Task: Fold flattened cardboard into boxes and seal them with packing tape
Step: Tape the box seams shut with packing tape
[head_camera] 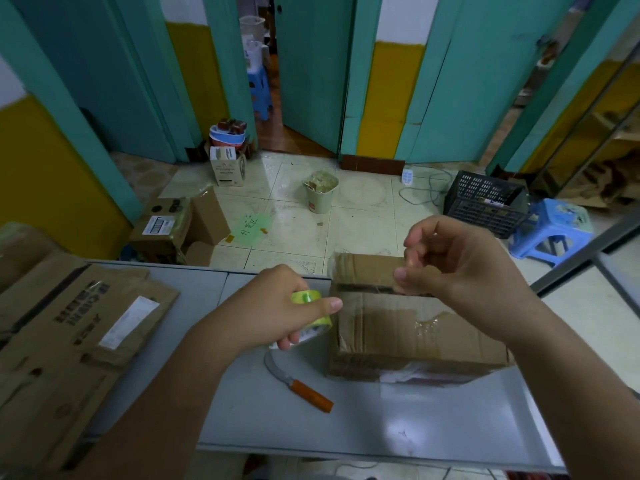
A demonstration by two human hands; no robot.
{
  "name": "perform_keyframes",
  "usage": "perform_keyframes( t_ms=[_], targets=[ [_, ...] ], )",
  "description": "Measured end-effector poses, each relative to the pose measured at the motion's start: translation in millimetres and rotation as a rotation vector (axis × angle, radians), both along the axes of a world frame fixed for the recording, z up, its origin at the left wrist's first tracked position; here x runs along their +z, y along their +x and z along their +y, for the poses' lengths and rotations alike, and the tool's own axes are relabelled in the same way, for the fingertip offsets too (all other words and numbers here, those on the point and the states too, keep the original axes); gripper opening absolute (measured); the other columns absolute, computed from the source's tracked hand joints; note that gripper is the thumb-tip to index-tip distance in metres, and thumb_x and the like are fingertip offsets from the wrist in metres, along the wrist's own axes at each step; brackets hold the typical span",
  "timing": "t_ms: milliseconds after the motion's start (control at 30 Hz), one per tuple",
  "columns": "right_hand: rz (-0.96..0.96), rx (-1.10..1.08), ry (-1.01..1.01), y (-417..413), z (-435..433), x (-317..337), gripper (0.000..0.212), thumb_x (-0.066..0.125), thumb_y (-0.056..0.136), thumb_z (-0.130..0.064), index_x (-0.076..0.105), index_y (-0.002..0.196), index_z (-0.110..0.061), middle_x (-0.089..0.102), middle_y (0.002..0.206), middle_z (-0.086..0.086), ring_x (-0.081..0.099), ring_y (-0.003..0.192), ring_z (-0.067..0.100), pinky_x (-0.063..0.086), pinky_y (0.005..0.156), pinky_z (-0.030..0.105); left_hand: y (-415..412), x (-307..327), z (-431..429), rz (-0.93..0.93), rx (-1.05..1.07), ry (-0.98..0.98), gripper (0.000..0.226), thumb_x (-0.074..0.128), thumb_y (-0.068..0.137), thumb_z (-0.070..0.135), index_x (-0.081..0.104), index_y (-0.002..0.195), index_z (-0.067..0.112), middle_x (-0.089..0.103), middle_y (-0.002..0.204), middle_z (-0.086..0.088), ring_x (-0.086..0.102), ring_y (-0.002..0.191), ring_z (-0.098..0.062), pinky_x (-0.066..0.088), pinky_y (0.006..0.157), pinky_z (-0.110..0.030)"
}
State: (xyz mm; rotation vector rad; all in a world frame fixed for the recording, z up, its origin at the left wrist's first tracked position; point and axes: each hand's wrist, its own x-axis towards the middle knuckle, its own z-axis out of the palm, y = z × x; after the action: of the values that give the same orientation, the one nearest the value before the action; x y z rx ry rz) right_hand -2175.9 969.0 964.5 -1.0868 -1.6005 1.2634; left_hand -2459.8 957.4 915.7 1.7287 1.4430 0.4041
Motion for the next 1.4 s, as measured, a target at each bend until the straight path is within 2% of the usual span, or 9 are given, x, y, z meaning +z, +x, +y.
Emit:
perform_keyframes(
  t_ms=[100,300,433,667,833,933,1100,1200,1400],
  targets=[
    [-0.064,-0.126,0.050,-0.3,3.4,-15.1,0.023,0.082,0.084,0.000,0.069,0.096,-0.014,0.067,0.082,0.011,0.070,0.077,0.030,0.063,0.075,0.032,-3.6,-0.5,3.0,-0.050,0.014,0.075,0.054,0.071,0.087,0.072,0.070,0.073,0.020,0.071,0.058,0.000,0.073,0.052,-0.015,0.061,0.054,-0.035],
    [-0.083,-0.249,-0.120,9.4,6.4,-52.9,0.041,0.083,0.084,-0.014,0.071,0.122,-0.022,0.075,0.120,-0.004,0.077,0.097,0.021,0.063,0.086,0.030,-14.9,3.6,3.8,-0.550,-0.034,0.087,0.042,0.075,0.088,0.049,0.067,0.068,0.012,0.061,0.060,-0.002,0.065,0.050,-0.017,0.050,0.047,-0.023],
    [-0.086,-0.216,-0.170,5.9,0.9,-66.1,0.037,0.083,0.081,-0.026,0.075,0.116,-0.016,0.081,0.103,0.000,0.077,0.098,0.016,0.061,0.085,0.025,-16.7,1.2,3.0,-0.741,-0.075,0.126,0.025,0.072,0.092,0.033,0.070,0.073,0.018,0.062,0.057,-0.005,0.061,0.045,-0.013,0.047,0.046,-0.019],
    [-0.042,-0.288,-0.175,7.1,0.2,-74.7,0.034,0.078,0.077,-0.037,0.081,0.100,-0.012,0.079,0.093,0.006,0.075,0.089,0.018,0.058,0.075,0.019,-16.8,-2.7,1.9,-0.715,-0.116,0.161,0.028,0.071,0.093,0.032,0.067,0.077,0.009,0.058,0.057,-0.003,0.055,0.041,-0.014,0.044,0.042,-0.021],
    [0.290,-0.235,-0.369,14.5,-0.4,-77.8,0.029,0.072,0.087,-0.019,0.072,0.107,0.002,0.074,0.092,0.016,0.072,0.087,0.027,0.063,0.085,0.037,-20.8,-9.1,3.3,-0.618,-0.085,0.185,0.026,0.074,0.090,0.039,0.073,0.076,0.017,0.061,0.062,-0.001,0.057,0.046,-0.012,0.044,0.041,-0.022],
    [0.175,-0.273,-0.268,16.5,-4.0,-77.1,0.022,0.073,0.088,-0.020,0.075,0.101,-0.003,0.076,0.090,0.015,0.072,0.080,0.022,0.061,0.072,0.027,-16.7,-19.7,3.8,-0.486,-0.024,0.164,0.034,0.076,0.087,0.052,0.071,0.070,0.023,0.060,0.061,0.005,0.058,0.051,-0.008,0.044,0.043,-0.023],
    [0.031,-0.316,-0.013,33.8,-5.1,-56.2,0.011,0.076,0.090,-0.015,0.078,0.097,-0.006,0.076,0.080,0.017,0.076,0.074,0.022,0.060,0.071,0.023,-22.7,-42.4,15.3,0.071,0.038,0.216,0.071,0.064,0.077,0.087,0.059,0.057,0.020,0.042,0.048,0.007,0.044,0.045,-0.003,0.035,0.052,-0.033],
    [0.019,-0.305,0.045,41.5,-3.6,-51.2,0.012,0.076,0.089,-0.015,0.078,0.096,-0.005,0.075,0.079,0.019,0.076,0.073,0.025,0.061,0.069,0.024,-24.4,-41.7,18.4,0.194,0.081,0.232,0.084,0.058,0.068,0.100,0.059,0.053,0.017,0.044,0.042,0.006,0.044,0.039,-0.004,0.034,0.047,-0.028],
    [0.085,-0.440,-0.043,61.8,8.2,-80.1,0.016,0.078,0.085,-0.025,0.080,0.095,-0.013,0.076,0.085,0.015,0.072,0.074,0.025,0.063,0.075,0.033,-33.9,-24.2,20.3,-0.537,-0.029,0.137,0.061,0.076,0.085,0.059,0.057,0.060,0.007,0.045,0.053,-0.004,0.044,0.048,-0.014,0.033,0.048,-0.025]
  ],
)
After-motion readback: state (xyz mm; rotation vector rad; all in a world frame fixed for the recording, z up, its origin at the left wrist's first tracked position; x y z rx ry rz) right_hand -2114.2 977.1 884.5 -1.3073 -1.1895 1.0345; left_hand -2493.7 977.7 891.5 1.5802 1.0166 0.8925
